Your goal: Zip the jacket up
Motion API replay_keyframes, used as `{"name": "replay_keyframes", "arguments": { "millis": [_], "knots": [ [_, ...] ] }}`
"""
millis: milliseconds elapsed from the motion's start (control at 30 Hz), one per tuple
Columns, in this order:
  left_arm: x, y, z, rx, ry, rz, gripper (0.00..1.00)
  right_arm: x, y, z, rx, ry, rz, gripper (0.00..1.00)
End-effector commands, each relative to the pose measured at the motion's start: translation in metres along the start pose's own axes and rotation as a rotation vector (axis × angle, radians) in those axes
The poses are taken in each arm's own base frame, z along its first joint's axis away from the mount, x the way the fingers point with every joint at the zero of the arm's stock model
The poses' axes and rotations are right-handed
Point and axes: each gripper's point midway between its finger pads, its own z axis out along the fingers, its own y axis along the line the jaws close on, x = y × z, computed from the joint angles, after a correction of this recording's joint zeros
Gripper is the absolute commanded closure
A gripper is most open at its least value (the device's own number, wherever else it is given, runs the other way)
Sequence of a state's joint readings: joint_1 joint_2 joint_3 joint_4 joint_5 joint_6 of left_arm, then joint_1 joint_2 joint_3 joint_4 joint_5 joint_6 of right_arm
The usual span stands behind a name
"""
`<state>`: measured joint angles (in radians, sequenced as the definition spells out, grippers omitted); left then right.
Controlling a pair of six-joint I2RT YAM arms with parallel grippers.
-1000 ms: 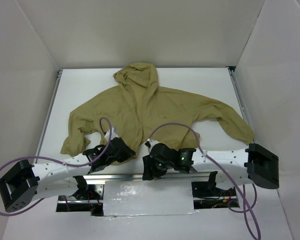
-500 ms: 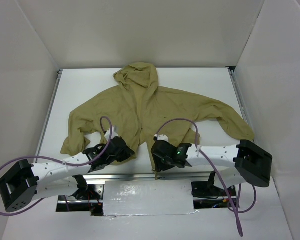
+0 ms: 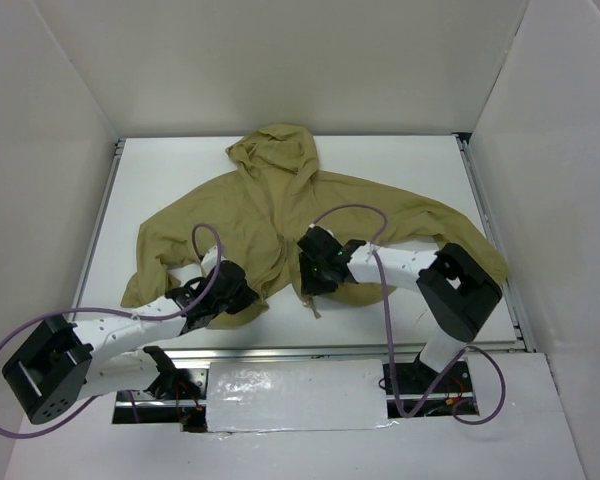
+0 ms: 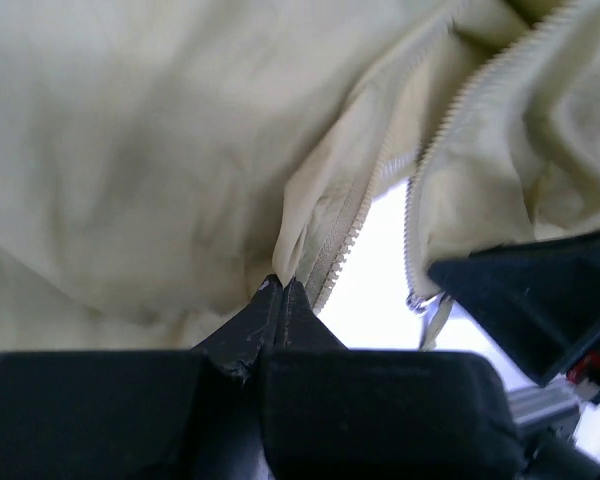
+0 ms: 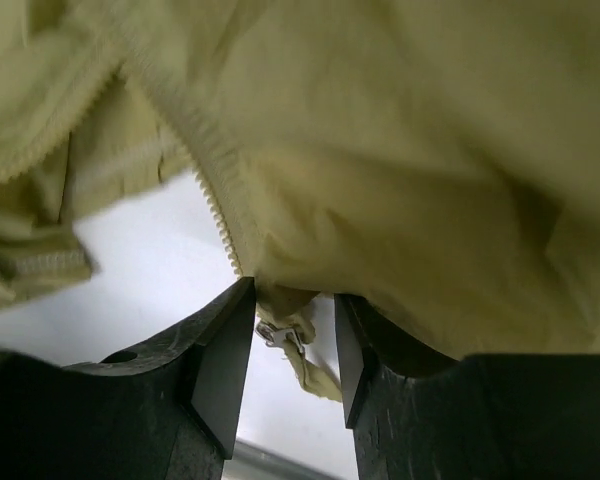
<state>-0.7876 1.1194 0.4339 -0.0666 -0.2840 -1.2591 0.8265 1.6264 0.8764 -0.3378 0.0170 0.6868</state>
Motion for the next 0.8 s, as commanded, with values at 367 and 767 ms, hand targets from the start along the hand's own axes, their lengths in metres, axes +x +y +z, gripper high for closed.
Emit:
{"name": "replay_keyframes", "arguments": {
  "millis": [367, 767],
  "knots": [
    [-0.022, -0.047, -0.003, 0.191, -0.005, 0.061, 1.00, 0.022, -0.007, -0.032, 0.063, -0.085, -0.141, 0.46],
    [-0.018, -0.044, -0.004, 0.205, 0.006, 0.069, 1.00, 0.066, 0.029, -0.041, -0.054, -0.026, -0.174, 0.51]
  ]
}}
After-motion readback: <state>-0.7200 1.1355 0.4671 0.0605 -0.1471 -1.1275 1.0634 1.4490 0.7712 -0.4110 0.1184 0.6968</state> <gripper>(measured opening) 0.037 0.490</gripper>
